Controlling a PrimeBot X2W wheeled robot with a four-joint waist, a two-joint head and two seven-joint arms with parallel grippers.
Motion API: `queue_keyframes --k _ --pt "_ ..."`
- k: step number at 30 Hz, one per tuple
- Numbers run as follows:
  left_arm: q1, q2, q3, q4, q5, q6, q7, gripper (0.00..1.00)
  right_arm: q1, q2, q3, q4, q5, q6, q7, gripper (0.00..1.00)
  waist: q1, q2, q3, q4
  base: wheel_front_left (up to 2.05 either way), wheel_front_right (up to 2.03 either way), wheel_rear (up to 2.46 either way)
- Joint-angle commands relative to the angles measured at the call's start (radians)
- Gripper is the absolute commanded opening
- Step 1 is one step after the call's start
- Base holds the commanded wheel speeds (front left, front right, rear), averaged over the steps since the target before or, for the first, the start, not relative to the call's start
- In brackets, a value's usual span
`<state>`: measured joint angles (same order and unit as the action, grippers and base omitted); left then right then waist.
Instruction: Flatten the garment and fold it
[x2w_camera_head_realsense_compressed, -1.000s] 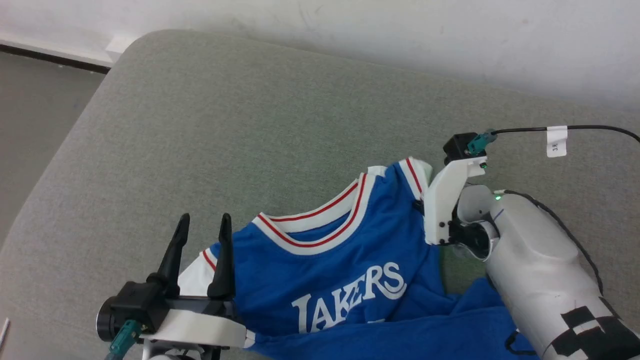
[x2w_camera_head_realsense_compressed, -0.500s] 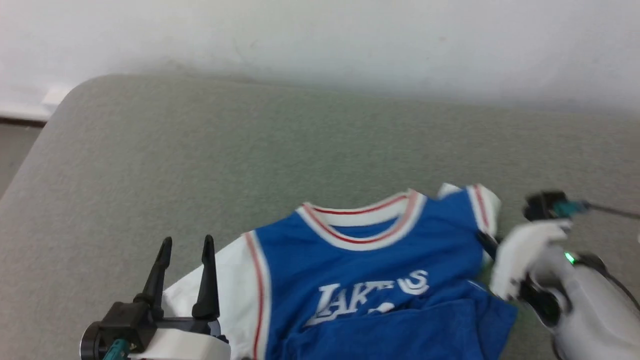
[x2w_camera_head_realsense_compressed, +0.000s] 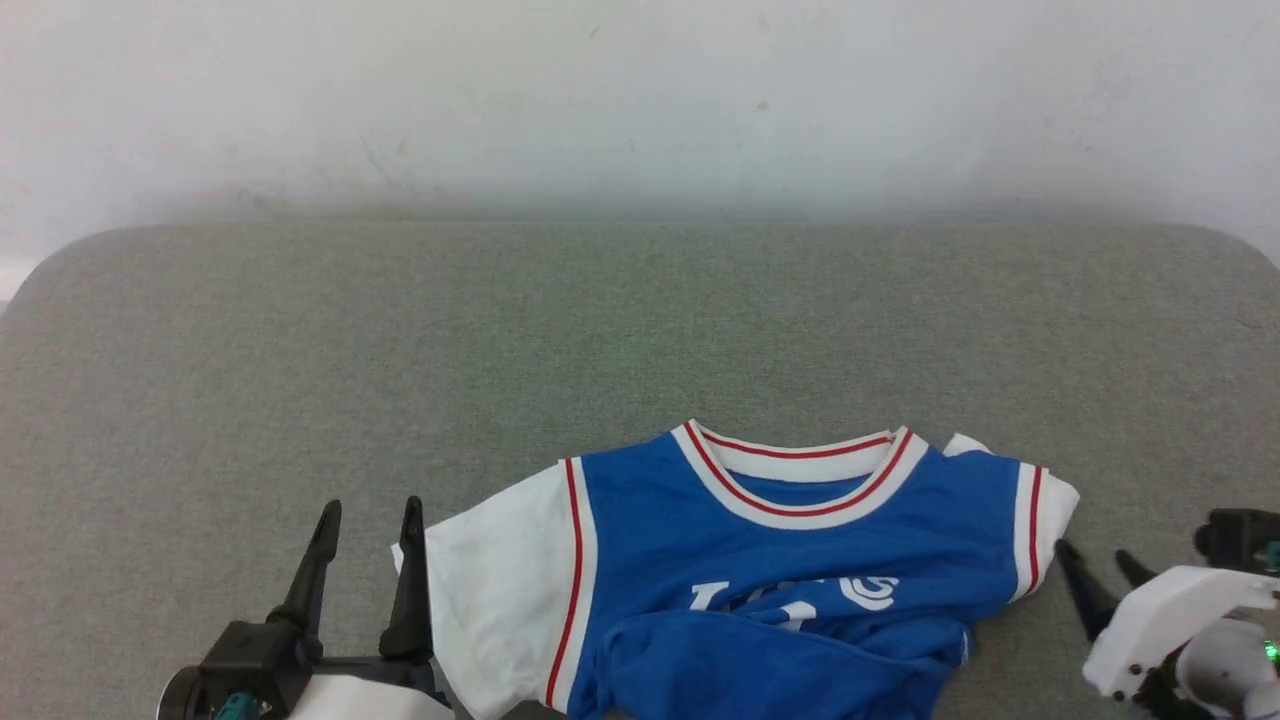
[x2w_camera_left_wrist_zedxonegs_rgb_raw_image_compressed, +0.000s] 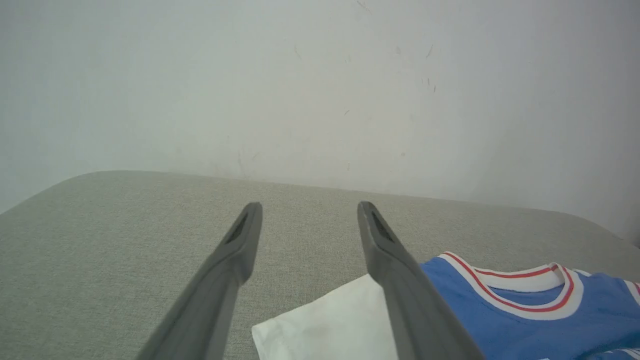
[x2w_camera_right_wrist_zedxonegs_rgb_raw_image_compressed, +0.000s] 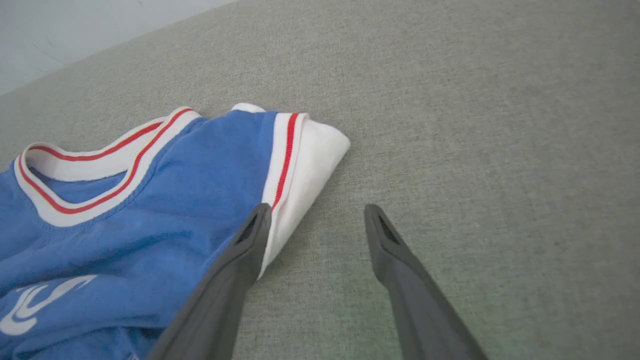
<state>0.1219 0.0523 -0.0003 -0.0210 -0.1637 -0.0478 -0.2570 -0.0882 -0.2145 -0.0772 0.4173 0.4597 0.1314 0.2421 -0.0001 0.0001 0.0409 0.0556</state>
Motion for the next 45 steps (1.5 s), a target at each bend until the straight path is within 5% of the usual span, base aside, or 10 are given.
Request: queue_keyframes --k 1,9,19,22,29,33,40,45 --pt "0.006 -0.002 0.003 0.006 0.011 -0.008 -0.005 1.00 0.015 0.012 -0.044 -0.037 -0.026 -0.001 0.005 1.00 0.0001 -0.0001 -0.003 -0.007 0.00 0.00 0.00" --pt "-0.031 -0.002 0.000 0.000 0.022 -0.015 -0.005 1.00 -0.085 0.036 -0.117 -0.052 -0.073 -0.001 0.172 1.00 0.0001 -0.0001 0.051 -0.004 0.00 0.00 0.00" --pt "-0.077 -0.001 0.004 0.003 0.032 -0.024 -0.005 1.00 -0.244 0.025 -0.089 0.169 -0.098 -0.001 0.353 1.00 0.0001 -0.0001 0.114 0.041 0.00 0.00 0.00" --pt "-0.081 -0.001 0.006 0.007 0.035 -0.024 -0.005 1.00 -0.254 0.030 -0.086 0.226 -0.089 -0.001 0.381 0.00 0.0001 -0.0001 0.112 0.049 0.00 0.00 0.00" --pt "-0.064 -0.001 0.012 0.019 0.034 -0.019 -0.005 1.00 -0.250 -0.005 -0.034 0.149 -0.165 -0.001 0.173 0.00 0.0001 -0.0001 0.068 0.037 0.00 0.00 0.00" --pt "-0.053 -0.001 0.012 0.025 0.035 -0.018 -0.005 1.00 -0.208 -0.022 0.077 0.023 -0.272 -0.001 0.089 0.00 0.0001 -0.0001 0.031 0.023 0.00 0.00 0.00" --pt "-0.026 -0.002 0.003 0.032 0.030 -0.014 -0.005 1.00 -0.025 0.010 0.384 -0.300 -0.304 -0.001 0.098 0.00 0.0001 -0.0001 -0.009 0.003 0.00 0.00 0.00" --pt "-0.026 -0.002 -0.011 0.037 0.023 -0.012 -0.005 1.00 0.094 0.029 0.495 -0.386 -0.250 -0.001 0.150 0.00 0.0001 -0.0001 -0.015 0.003 0.00 0.00 0.00"
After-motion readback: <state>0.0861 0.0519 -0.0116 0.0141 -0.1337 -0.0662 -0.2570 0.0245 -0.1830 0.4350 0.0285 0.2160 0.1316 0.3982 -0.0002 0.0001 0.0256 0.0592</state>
